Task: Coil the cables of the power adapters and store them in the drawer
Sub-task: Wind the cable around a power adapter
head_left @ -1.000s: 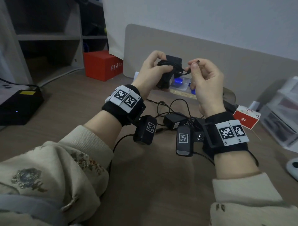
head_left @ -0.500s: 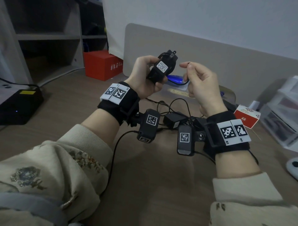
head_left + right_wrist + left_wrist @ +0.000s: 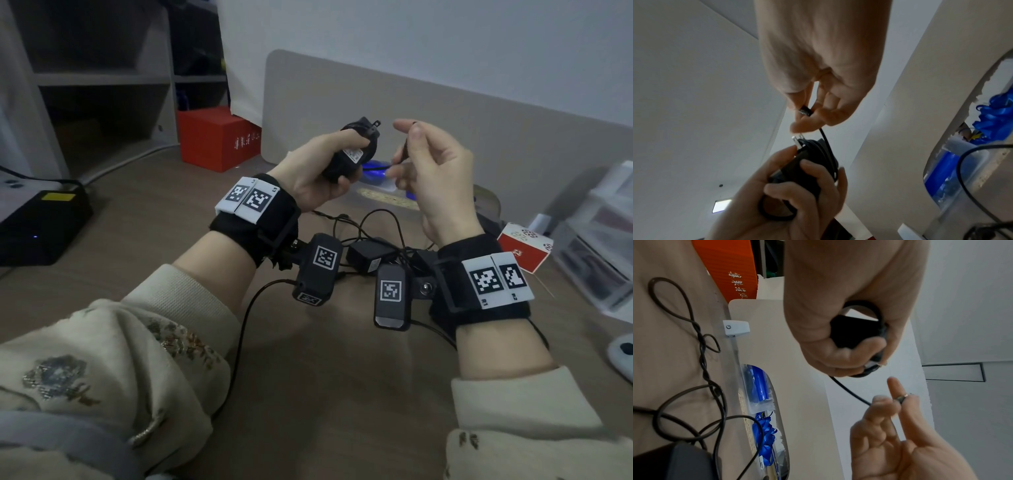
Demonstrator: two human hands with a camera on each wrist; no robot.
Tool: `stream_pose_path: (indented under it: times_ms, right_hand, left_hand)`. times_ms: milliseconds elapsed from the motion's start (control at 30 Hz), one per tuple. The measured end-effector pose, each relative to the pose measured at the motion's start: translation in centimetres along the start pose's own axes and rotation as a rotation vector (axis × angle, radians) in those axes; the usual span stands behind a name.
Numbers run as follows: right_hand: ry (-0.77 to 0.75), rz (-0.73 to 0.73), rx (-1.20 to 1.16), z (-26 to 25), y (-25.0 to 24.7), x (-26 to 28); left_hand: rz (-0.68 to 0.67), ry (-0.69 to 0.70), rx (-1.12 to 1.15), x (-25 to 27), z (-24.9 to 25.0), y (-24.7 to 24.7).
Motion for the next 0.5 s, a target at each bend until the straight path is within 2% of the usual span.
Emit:
stream_pose_path:
  times_ms: [200, 367, 433, 500]
  right_hand:
    - [-0.054, -0.028, -0.173, -0.4, 0.4, -0.1]
    - [-0.041, 0.068, -0.302, -0.7, -0.6, -0.3]
    - [-0.016, 0.108, -0.3, -0.6, -1.3, -0.2]
    - [-0.004, 0.125, -0.194, -0.6, -2.0, -0.1]
  left_hand:
    - [0.044, -0.006, 0.046, -0.5, -0.3, -0.5]
    - [0.046, -0.02, 0.131, -0.7, -0.6, -0.7]
    - [0.014, -0.01, 0.113, -0.7, -0.4, -0.7]
    - [-0.045, -0.006, 0.093, -0.5, -0.3, -0.4]
Point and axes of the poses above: each hand's wrist, its own x-axis away from the middle knuckle, its own y-axis out of the palm, z = x × y, the point moved 8 cm from there along -x, towards the middle knuckle, and after that the axes turned 6 degrees about -y, right-handed, at the moved point
